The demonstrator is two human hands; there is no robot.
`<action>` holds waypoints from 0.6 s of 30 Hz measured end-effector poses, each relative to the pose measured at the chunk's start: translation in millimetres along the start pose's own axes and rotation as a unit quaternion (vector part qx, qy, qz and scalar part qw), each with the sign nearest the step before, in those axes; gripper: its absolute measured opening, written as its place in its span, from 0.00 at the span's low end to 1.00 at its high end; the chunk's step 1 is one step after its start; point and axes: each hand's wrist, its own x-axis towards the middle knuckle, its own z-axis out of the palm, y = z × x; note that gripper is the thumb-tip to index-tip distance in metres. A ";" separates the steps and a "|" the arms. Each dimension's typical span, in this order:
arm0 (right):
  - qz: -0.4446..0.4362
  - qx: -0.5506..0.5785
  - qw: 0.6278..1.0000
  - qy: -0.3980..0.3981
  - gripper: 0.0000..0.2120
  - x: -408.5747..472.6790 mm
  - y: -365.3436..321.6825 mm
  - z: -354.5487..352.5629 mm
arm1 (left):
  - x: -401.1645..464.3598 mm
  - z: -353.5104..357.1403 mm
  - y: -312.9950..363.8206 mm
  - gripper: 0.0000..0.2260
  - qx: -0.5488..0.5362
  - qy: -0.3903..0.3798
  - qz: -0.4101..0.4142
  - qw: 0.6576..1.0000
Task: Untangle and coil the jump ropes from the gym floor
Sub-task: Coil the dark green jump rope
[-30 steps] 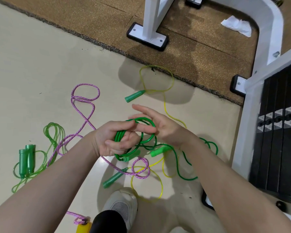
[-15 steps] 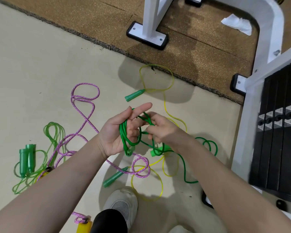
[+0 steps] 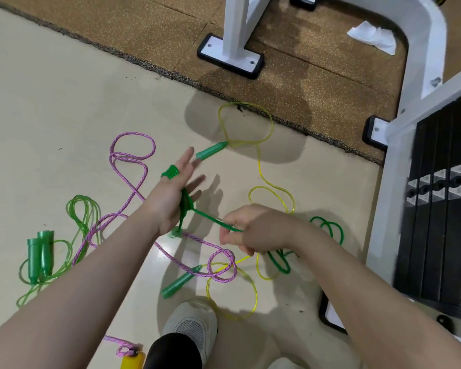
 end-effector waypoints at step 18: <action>-0.065 0.112 0.986 0.107 0.05 21.0 43.3 1.1 | -15.8 22.2 15.3 0.21 -0.339 -0.515 -0.146 0.773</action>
